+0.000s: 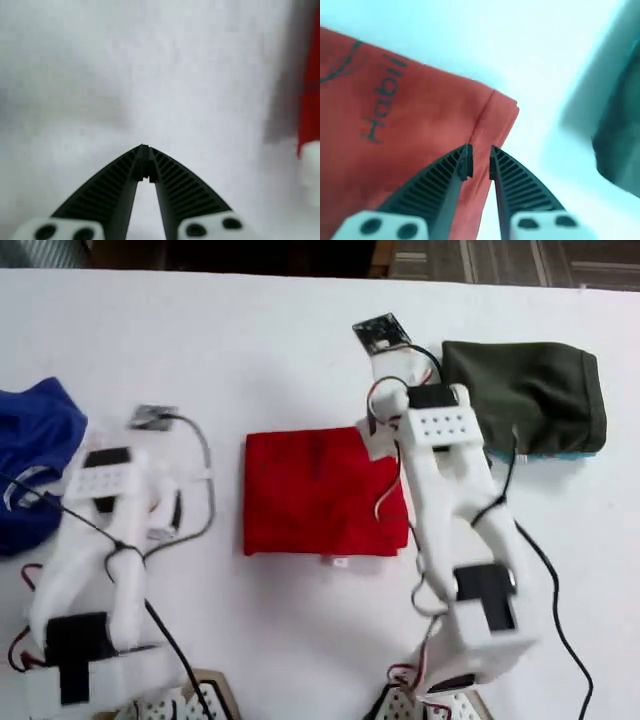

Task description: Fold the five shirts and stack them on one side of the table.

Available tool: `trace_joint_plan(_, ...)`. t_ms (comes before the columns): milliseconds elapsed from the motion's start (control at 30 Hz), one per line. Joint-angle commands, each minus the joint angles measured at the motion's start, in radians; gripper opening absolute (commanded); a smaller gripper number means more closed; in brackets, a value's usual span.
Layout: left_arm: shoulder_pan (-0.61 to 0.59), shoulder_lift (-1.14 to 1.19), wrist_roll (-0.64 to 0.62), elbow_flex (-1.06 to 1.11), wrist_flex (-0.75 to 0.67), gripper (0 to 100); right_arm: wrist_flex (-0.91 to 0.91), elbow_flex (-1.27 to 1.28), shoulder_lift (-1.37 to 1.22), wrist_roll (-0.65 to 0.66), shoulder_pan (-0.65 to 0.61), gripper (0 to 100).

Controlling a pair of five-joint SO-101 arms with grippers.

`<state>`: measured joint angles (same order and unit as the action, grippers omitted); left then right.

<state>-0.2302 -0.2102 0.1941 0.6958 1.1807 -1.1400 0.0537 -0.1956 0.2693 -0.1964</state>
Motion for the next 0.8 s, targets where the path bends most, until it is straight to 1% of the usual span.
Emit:
trace_joint_plan(0, 0.158, -0.169, 0.049, 0.036, 0.011, 3, 0.012, -0.126, -0.116, -0.008, 0.008, 6.3)
trace_joint_plan(133, 0.290, -0.328, 0.071, 0.079, 0.002, 3, -0.028, -0.222, -0.217, -0.009, 0.007, 6.3)
trace_joint_plan(200, 0.338, -0.376, 0.069, 0.104, -0.031, 3, -0.038, -0.252, -0.252, -0.009, 0.012, 6.3)
trace_joint_plan(333, 0.399, -0.385, 0.069, 0.223, -0.193, 3, -0.033, -0.288, -0.305, -0.009, 0.021, 6.5)
trace_joint_plan(400, 0.417, -0.385, 0.069, 0.294, -0.256, 3, -0.030, -0.301, -0.332, -0.009, 0.021, 6.6)
trace_joint_plan(533, 0.414, -0.385, 0.071, 0.397, -0.318, 3, -0.030, -0.354, -0.380, -0.009, 0.022, 6.6)
trace_joint_plan(767, 0.414, -0.385, 0.077, 0.493, -0.431, 3, -0.036, -0.442, -0.435, -0.009, 0.021, 6.6)
